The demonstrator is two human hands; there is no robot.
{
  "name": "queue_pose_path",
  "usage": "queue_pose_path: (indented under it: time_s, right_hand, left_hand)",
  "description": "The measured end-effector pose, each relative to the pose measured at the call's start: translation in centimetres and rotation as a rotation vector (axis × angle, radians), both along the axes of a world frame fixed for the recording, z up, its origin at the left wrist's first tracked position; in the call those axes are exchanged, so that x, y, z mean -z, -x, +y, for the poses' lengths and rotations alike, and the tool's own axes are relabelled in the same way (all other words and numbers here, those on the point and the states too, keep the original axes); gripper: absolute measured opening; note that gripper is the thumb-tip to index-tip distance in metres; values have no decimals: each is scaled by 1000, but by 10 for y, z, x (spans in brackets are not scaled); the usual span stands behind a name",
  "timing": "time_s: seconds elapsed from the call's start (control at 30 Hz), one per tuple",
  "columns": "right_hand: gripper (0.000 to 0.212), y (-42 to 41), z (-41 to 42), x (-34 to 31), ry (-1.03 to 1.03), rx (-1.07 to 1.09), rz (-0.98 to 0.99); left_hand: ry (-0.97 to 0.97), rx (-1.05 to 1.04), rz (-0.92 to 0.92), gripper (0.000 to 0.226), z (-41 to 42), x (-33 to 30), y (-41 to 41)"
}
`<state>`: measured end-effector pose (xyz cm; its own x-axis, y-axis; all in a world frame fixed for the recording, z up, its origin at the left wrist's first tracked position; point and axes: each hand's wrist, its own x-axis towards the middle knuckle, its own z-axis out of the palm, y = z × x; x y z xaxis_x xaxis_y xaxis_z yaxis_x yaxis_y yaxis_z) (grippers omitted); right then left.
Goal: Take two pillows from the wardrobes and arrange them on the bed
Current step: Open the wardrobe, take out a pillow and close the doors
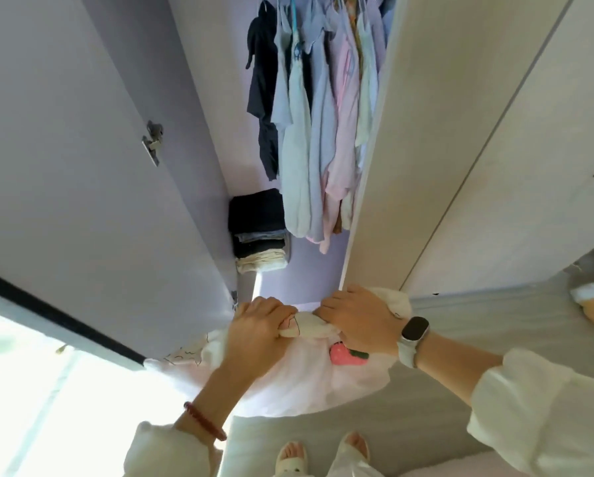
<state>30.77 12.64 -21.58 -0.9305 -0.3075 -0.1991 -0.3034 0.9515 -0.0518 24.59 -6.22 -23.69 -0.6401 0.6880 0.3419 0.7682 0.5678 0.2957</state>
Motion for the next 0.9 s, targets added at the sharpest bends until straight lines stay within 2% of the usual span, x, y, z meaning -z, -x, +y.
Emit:
queue_pose_path:
  time_s: [0.13, 0.27, 0.33, 0.43, 0.53, 0.63, 0.73, 0.9]
  right_hand:
    - [36, 16, -38, 12, -19, -205, 1]
    - [31, 33, -65, 10, -19, -312, 6]
    - [33, 39, -71, 10, -16, -341, -10]
    - [34, 43, -77, 13, -40, -379, -42]
    - [31, 46, -78, 19, -20, -361, -97]
    - [31, 48, -73, 23, -2, -353, -113]
    - [31, 49, -68, 26, 18, -350, -100]
    - [33, 48, -59, 33, 52, -327, -84]
  left_hand:
    - [138, -247, -12, 70, -58, 14, -7]
    - [131, -471, -33, 89, -103, 22, -17]
    - [54, -600, -31, 92, -118, 19, -16]
    - [-172, -814, 25, 82, -126, 12, -9]
    - [-450, -876, 136, 72, -122, 4, 3]
    - [-672, -916, 89, 78, -121, -4, 17]
    - [-715, -903, 8, 89, -117, -9, 25]
    - [-598, -839, 46, 88, -106, -3, 16]
